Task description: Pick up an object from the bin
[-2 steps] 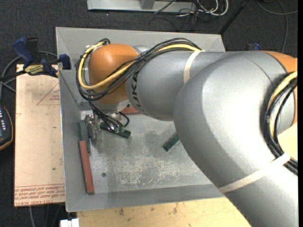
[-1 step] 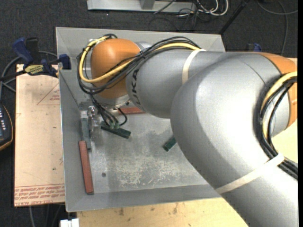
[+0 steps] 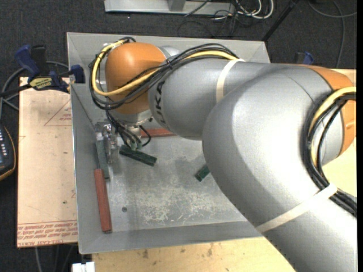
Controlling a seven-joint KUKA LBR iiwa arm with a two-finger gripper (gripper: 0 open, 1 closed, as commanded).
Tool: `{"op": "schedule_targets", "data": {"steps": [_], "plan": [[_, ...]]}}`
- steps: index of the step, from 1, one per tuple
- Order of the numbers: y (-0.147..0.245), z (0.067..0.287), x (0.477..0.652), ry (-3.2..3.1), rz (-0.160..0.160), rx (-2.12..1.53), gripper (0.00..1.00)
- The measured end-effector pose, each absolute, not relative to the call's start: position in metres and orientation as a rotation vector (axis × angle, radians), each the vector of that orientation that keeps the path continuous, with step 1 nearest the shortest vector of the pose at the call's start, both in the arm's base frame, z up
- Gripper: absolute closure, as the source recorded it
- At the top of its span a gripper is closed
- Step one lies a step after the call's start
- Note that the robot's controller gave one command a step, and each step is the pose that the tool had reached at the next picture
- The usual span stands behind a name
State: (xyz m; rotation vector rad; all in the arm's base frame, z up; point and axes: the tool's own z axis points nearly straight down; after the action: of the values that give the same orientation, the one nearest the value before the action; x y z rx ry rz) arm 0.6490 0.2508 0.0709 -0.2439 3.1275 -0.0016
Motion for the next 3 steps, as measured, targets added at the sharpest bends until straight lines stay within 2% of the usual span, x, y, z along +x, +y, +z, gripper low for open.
{"op": "schedule_targets", "data": {"steps": [1, 2, 3], "plan": [[0.251, 0.071, 0.659, 3.061, -0.005, -0.685, 1.00], [0.157, 0.072, 0.607, 2.995, -0.001, -0.943, 1.00], [0.110, 0.071, 0.624, 2.870, -0.001, -1.261, 1.00]]}}
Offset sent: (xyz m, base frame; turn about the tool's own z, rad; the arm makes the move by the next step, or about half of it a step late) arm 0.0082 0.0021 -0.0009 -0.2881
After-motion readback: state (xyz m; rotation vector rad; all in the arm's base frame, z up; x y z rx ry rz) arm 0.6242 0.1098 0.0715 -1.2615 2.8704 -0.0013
